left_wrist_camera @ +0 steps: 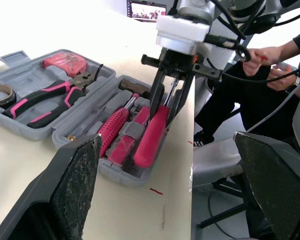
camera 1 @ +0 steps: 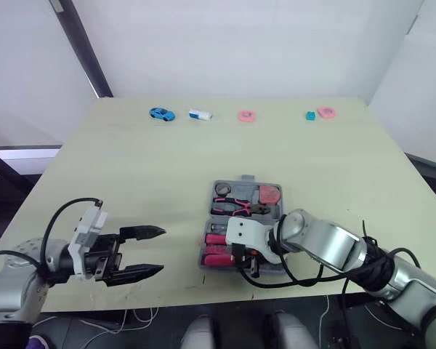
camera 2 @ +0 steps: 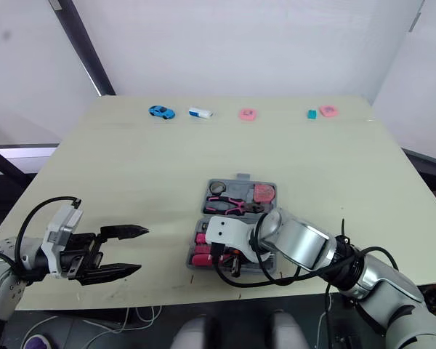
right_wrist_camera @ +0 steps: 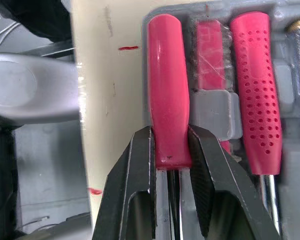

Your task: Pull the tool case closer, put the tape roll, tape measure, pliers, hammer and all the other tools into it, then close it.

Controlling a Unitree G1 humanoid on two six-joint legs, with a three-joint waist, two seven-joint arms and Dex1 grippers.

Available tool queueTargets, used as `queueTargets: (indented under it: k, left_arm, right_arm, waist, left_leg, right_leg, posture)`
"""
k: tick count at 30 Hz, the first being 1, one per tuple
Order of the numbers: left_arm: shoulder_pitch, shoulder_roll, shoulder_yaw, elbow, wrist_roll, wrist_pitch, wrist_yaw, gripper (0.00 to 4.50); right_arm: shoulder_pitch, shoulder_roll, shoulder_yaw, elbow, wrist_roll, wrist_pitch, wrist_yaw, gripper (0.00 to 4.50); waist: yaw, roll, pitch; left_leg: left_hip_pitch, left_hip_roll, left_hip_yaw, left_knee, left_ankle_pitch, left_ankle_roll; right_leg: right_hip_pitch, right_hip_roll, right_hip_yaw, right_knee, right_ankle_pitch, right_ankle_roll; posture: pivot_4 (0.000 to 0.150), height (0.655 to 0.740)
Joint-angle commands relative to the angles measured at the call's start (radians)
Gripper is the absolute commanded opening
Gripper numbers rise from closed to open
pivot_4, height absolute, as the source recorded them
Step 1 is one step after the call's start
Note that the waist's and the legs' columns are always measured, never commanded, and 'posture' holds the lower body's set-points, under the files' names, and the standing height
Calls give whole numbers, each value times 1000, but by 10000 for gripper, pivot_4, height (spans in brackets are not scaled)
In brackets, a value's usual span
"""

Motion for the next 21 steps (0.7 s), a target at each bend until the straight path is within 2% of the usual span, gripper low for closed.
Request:
queueTargets:
  k: [1, 11, 19, 20, 21]
  left_arm:
    - [-12, 7, 9, -10, -6, -21, -59, 45000]
    - [7, 0, 15, -13, -3, -36, -55, 45000]
    - [32, 4, 27, -12, -6, -49, -56, 45000]
    - [34, 5, 28, -12, -7, -50, -56, 45000]
    - [36, 6, 29, -12, -8, -51, -56, 45000]
  right_arm:
    - [-11, 30, 7, 5, -13, -13, -1, 3738]
    - [-15, 94, 15, 70, -40, -23, 8, 3738]
    - [5, 136, 6, 112, -53, -54, 15, 3738]
    - [7, 137, 5, 113, -52, -59, 19, 8738]
    - [9, 138, 3, 114, -54, -68, 21, 11802]
  waist:
    - [-1, 0, 0]
    - [-4, 0, 0]
    - [-6, -1, -1]
    - [-6, -1, -1]
    - [-6, -1, -1]
  left_leg:
    - [0, 0, 0, 0, 0, 0]
    - [2, 0, 0, 0, 0, 0]
    - [10, 3, 2, -1, 0, 0]
    - [10, 4, 2, -1, 0, 0]
    - [10, 4, 2, -1, 0, 0]
  right_leg:
    - [0, 0, 0, 0, 0, 0]
    - [0, 1, 1, 3, 0, 0]
    - [4, 4, 3, 7, -2, -4]
    - [4, 5, 3, 7, -2, -4]
    - [4, 5, 3, 7, -2, -4]
  posture:
    - [1500, 7400]
    - [1500, 7400]
    - [1500, 7400]
    - [1500, 7400]
    - [1500, 7400]
